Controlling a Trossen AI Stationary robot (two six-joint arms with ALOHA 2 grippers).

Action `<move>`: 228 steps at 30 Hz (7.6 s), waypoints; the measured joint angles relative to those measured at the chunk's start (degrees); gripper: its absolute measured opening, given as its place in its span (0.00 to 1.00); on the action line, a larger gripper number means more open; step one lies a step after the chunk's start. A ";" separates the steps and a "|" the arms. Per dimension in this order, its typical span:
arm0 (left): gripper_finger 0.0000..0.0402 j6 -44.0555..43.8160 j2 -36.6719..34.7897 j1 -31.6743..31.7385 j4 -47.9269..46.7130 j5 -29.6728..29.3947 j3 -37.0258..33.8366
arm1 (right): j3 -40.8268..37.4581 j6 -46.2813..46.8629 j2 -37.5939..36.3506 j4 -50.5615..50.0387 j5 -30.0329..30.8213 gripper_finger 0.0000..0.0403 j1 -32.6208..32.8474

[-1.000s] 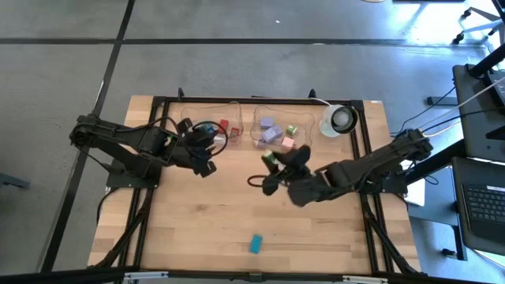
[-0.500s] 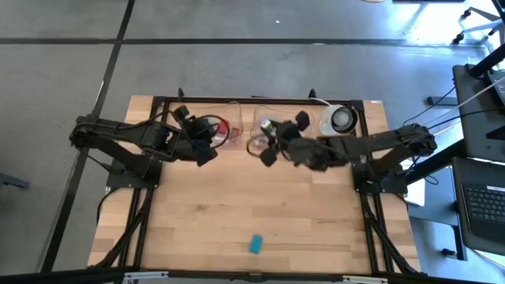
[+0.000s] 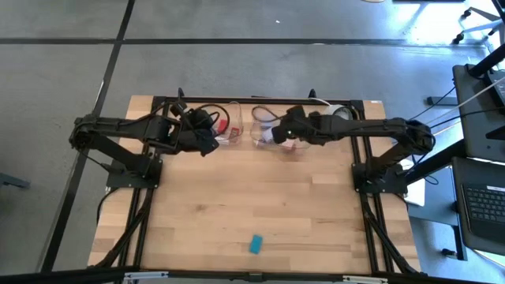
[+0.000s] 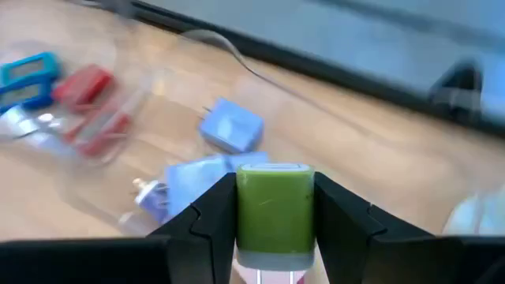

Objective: Pick & Place Office items
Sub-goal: Put the green charger adapter into the right transparent bin, then put the light blue digital timer into the left transparent bin

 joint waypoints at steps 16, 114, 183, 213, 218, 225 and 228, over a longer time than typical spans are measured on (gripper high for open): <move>0.35 -0.13 0.01 6.15 6.31 0.58 0.00 | -8.58 -5.73 3.76 9.76 -12.73 0.38 -11.13; 0.53 -65.83 23.02 -19.92 25.82 48.23 -12.90 | -16.84 -59.85 3.32 41.46 -49.20 0.66 30.10; 0.42 -89.71 22.93 -37.44 21.63 20.72 -12.83 | 0.97 -43.39 3.25 45.54 -30.96 0.40 23.91; 0.69 -43.85 14.12 -13.83 30.83 14.91 -12.82 | 1.05 -43.01 -5.79 22.15 1.43 0.41 16.51; 0.68 -38.14 9.47 -9.87 37.84 14.90 -12.81 | 1.06 -38.73 -5.79 13.14 0.97 0.41 16.99; 0.68 -39.64 6.78 -3.92 47.14 15.73 -12.81 | 1.06 -44.26 -5.79 12.58 0.96 0.41 19.16; 0.68 -35.12 6.88 -2.14 54.91 21.42 -12.81 | 1.06 -46.14 -5.79 12.77 0.98 0.41 19.60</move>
